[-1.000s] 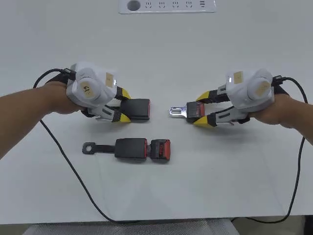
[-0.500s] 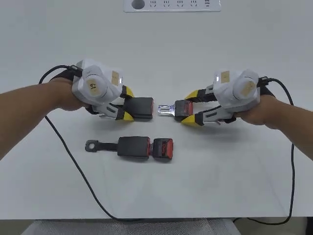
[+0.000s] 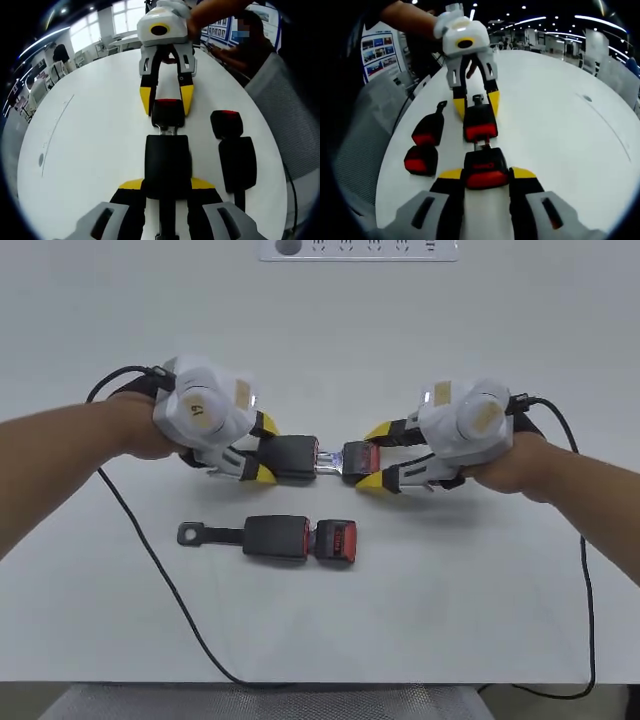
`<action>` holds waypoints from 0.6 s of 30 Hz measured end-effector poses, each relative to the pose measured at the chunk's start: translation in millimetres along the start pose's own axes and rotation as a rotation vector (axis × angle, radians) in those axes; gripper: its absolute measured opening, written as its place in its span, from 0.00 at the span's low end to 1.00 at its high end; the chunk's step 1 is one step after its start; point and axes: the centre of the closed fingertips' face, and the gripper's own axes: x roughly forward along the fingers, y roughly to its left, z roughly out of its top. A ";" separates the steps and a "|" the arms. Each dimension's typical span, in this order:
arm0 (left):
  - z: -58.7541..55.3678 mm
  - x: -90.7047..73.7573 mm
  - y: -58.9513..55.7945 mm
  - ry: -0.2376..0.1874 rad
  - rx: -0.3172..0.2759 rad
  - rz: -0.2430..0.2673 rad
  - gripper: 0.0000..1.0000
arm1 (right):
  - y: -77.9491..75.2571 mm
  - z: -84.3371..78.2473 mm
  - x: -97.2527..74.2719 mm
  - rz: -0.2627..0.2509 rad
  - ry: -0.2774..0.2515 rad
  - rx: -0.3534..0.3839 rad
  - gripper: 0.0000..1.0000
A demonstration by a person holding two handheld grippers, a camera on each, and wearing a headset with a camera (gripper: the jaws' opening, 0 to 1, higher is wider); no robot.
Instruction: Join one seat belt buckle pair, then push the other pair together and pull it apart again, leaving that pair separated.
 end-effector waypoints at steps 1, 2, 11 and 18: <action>-0.2 -0.1 0.5 -0.001 -0.001 0.000 0.33 | -0.7 1.1 1.0 -0.002 0.009 -0.022 0.34; -0.4 -0.3 0.6 -0.003 -0.002 0.000 0.33 | -0.7 -0.7 -0.8 0.006 0.016 -0.011 0.34; 0.3 1.1 2.3 0.015 0.015 -0.007 0.33 | 1.1 -0.6 0.9 0.000 0.023 0.001 0.34; 1.4 2.8 2.7 0.037 0.029 -0.018 0.33 | 2.8 6.5 10.0 -0.004 0.013 0.011 0.34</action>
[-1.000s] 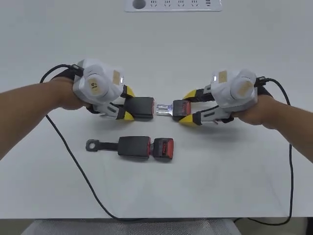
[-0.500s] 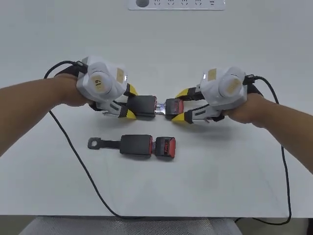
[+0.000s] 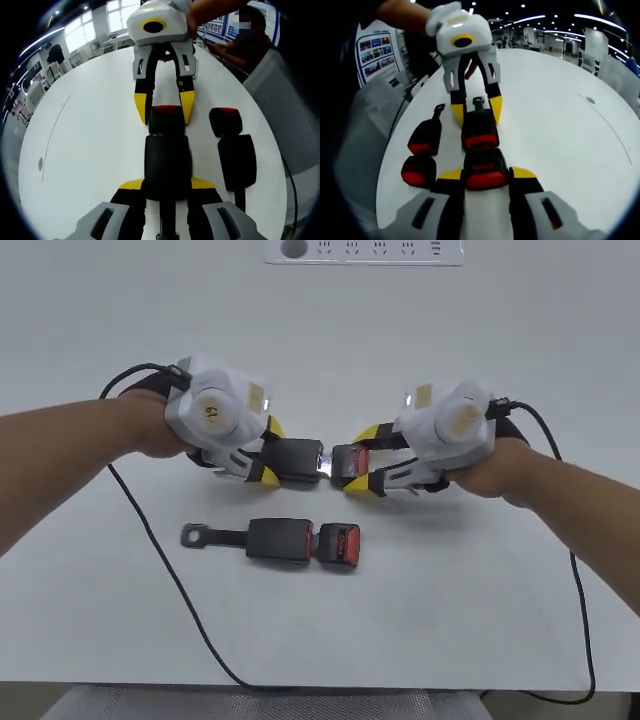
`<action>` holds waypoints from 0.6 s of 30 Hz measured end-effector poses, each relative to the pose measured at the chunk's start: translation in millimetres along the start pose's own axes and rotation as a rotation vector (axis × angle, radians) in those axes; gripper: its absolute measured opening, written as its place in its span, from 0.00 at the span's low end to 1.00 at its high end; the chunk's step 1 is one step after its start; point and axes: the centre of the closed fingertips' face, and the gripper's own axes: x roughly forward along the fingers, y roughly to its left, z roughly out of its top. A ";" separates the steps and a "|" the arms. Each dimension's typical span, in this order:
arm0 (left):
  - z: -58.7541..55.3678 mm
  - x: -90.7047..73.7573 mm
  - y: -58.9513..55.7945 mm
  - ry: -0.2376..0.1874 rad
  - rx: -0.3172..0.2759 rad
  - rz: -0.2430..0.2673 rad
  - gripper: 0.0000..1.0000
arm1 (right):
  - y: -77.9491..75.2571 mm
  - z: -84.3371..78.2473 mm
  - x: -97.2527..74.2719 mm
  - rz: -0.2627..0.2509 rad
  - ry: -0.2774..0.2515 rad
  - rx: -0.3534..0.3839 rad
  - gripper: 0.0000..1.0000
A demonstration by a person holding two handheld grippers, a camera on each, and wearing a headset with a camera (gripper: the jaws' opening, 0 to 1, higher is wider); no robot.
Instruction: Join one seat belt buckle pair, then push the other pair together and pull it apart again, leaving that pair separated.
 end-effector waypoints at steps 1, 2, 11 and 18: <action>-0.2 0.0 0.2 0.000 -0.001 -0.001 0.33 | -0.6 -0.4 -0.8 -0.001 0.001 0.000 0.34; -0.2 0.0 0.3 -0.001 -0.001 -0.001 0.33 | -1.1 -0.7 -1.3 -0.001 -0.002 0.005 0.34; -0.3 0.8 1.1 0.009 -0.012 0.000 0.32 | -3.2 -0.6 -0.8 -0.031 0.017 0.047 0.34; 0.0 0.6 0.7 0.016 -0.013 0.001 0.33 | -4.1 -0.9 -0.9 -0.032 0.034 0.042 0.34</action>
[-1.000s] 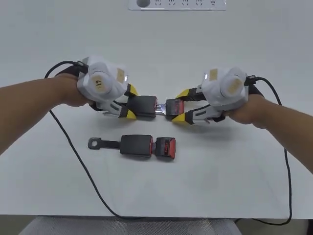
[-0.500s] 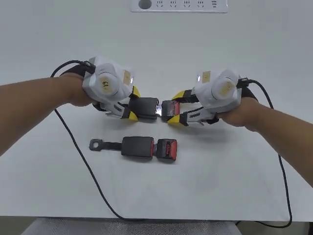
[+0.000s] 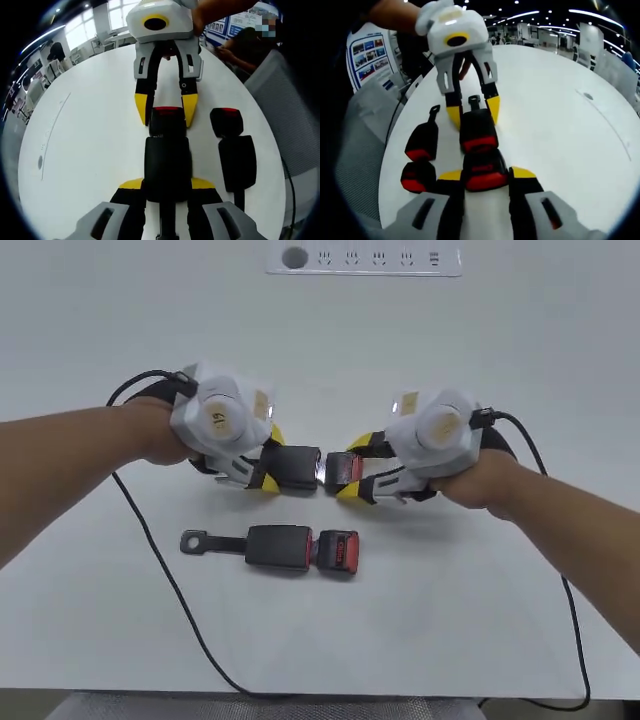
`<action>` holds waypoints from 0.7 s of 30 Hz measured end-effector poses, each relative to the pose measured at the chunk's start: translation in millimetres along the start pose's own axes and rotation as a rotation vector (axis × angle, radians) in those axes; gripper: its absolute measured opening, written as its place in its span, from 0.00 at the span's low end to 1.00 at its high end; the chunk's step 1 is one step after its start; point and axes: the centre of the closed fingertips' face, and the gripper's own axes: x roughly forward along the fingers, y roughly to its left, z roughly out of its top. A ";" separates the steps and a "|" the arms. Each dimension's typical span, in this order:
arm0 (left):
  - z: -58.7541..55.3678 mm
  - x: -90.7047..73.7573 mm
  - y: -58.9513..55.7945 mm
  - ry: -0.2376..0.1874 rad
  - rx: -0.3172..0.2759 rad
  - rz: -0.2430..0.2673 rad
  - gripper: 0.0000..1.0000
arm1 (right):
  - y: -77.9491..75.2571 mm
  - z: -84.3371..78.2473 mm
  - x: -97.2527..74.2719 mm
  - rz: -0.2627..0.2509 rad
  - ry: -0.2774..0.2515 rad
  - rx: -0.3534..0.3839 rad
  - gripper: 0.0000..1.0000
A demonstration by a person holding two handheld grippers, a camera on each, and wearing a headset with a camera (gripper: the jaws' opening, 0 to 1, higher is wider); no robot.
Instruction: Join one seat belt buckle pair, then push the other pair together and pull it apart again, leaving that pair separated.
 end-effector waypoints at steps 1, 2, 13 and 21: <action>0.0 -0.2 -0.3 0.000 -0.002 0.001 0.33 | -0.1 -0.1 -0.1 -0.001 0.002 -0.001 0.34; 0.0 -0.2 -0.4 0.001 -0.003 0.001 0.33 | -0.1 -0.1 0.1 -0.003 0.005 -0.001 0.34; -0.4 -0.5 -0.8 0.007 -0.009 0.002 0.33 | -3.2 -2.6 2.0 -0.011 0.040 -0.019 0.34; -0.3 -0.6 -1.0 0.024 -0.014 0.005 0.33 | -4.3 -4.6 2.0 -0.018 0.053 -0.026 0.34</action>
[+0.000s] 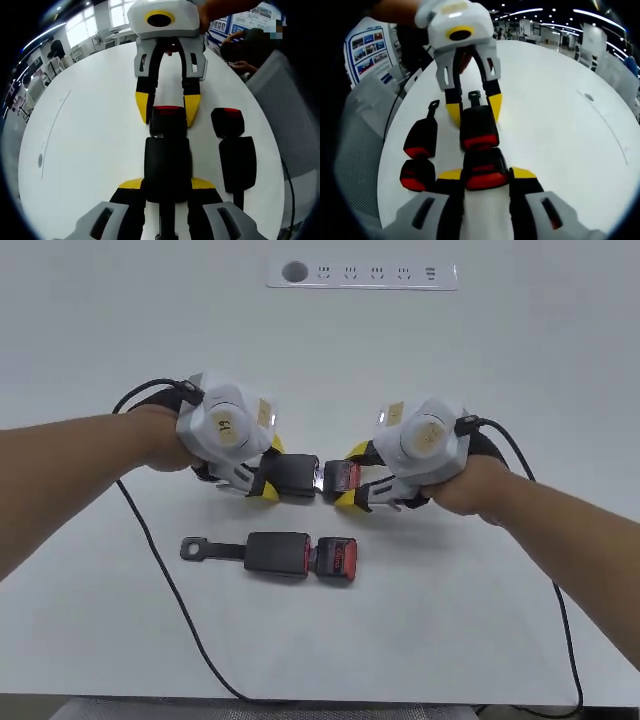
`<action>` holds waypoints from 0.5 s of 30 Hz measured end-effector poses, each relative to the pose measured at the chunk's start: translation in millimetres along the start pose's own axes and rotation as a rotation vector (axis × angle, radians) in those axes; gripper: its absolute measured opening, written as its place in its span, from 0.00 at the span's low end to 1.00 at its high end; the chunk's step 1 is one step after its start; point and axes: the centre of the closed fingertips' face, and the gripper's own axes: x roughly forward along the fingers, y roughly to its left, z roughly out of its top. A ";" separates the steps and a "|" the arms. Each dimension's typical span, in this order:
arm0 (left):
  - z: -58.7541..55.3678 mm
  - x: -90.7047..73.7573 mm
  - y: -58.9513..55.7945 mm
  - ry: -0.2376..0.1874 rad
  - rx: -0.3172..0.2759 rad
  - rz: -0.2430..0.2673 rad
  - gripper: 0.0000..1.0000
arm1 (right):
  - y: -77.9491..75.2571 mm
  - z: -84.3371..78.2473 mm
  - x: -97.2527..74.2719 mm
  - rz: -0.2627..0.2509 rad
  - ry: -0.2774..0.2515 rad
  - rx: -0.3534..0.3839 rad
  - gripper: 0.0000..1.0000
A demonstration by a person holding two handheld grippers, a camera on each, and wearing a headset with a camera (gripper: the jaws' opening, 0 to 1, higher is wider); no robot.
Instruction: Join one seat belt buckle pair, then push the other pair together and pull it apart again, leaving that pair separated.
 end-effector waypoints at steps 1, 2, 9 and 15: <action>0.0 0.1 0.0 0.003 0.000 0.000 0.33 | -0.1 -0.3 0.0 0.001 -0.001 0.000 0.34; 0.0 0.1 0.0 0.007 0.002 -0.001 0.33 | -0.5 -0.7 -0.1 0.003 -0.002 -0.002 0.34; -0.5 -0.7 -0.5 0.002 -0.009 0.003 0.33 | -1.2 -6.0 -4.2 0.006 0.012 -0.006 0.34; -0.5 -0.8 -0.7 0.008 0.000 0.001 0.33 | -3.5 -12.3 -9.2 0.017 0.017 -0.025 0.34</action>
